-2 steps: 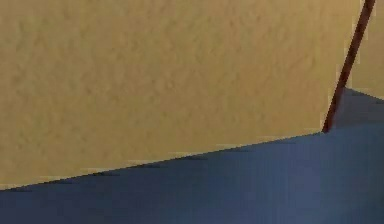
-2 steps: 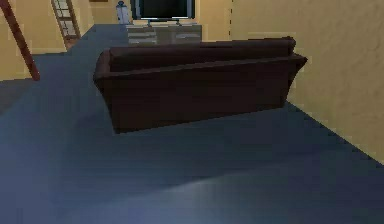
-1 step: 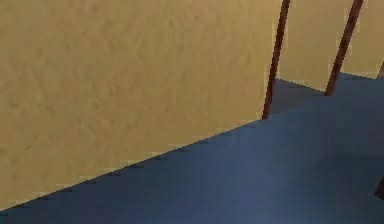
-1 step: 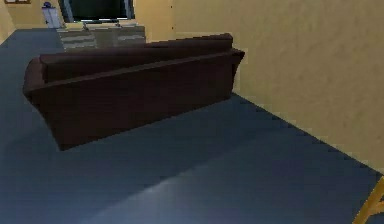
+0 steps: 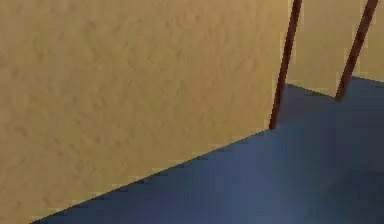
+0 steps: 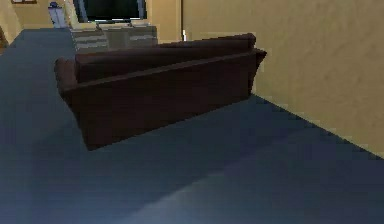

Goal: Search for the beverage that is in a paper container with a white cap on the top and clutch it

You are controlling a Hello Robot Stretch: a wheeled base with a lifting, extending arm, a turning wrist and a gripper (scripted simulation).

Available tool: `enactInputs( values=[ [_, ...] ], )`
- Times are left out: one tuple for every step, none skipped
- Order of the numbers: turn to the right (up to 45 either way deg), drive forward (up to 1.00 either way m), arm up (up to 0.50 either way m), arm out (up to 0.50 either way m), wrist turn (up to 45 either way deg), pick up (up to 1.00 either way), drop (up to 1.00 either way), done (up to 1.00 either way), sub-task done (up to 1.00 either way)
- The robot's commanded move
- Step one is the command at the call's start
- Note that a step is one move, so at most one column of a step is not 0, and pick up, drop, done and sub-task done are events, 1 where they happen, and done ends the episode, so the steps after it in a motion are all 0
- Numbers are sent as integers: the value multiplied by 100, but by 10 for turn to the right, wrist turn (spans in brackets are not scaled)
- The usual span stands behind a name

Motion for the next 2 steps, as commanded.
enactInputs(
  values=[
    [240,0,0,0,0,0,0,0,0],
    [0,100,0,0,0,0,0,0,0]
  ],
)
